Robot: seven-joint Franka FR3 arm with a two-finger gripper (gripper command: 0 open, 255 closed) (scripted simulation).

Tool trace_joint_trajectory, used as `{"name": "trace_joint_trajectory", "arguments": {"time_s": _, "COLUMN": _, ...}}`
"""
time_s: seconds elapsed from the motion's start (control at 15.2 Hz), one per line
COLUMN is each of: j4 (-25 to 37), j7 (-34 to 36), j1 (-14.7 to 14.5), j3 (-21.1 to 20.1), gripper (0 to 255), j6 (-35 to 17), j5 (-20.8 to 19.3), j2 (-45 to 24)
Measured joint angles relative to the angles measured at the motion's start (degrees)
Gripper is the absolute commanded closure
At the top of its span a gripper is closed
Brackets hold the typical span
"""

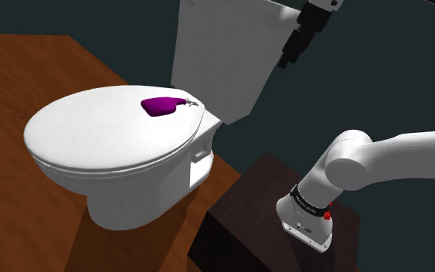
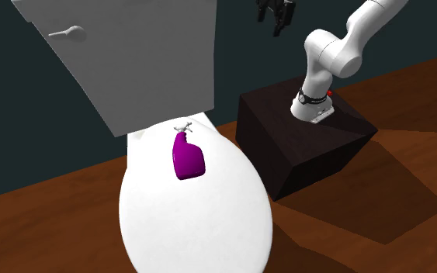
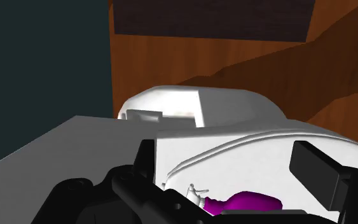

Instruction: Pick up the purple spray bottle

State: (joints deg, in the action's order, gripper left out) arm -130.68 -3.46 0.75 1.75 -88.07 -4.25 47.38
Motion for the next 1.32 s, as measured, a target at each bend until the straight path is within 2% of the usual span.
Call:
{"name": "trace_joint_trajectory", "arguments": {"time_s": 0.2, "j4": -0.3, "j7": 0.0, "j1": 0.0, "j3": 0.2, "gripper": 0, "j6": -1.9, "j5": 0.0, "j2": -1.8}}
{"name": "trace_joint_trajectory", "arguments": {"time_s": 0.4, "j4": -1.3, "j7": 0.3, "j1": -0.2, "j3": 0.3, "gripper": 0, "j6": -6.6, "j5": 0.2, "j2": -5.8}}
{"name": "trace_joint_trajectory", "arguments": {"time_s": 0.79, "j4": -1.7, "j7": 1.0, "j1": -0.7, "j3": 0.4, "gripper": 0, "j6": -17.1, "j5": 0.9, "j2": -16.7}}
{"name": "trace_joint_trajectory", "arguments": {"time_s": 1.32, "j4": 2.7, "j7": 1.2, "j1": -1.3, "j3": 0.7, "gripper": 0, "j6": -28.0, "j5": 1.9, "j2": -32.9}}
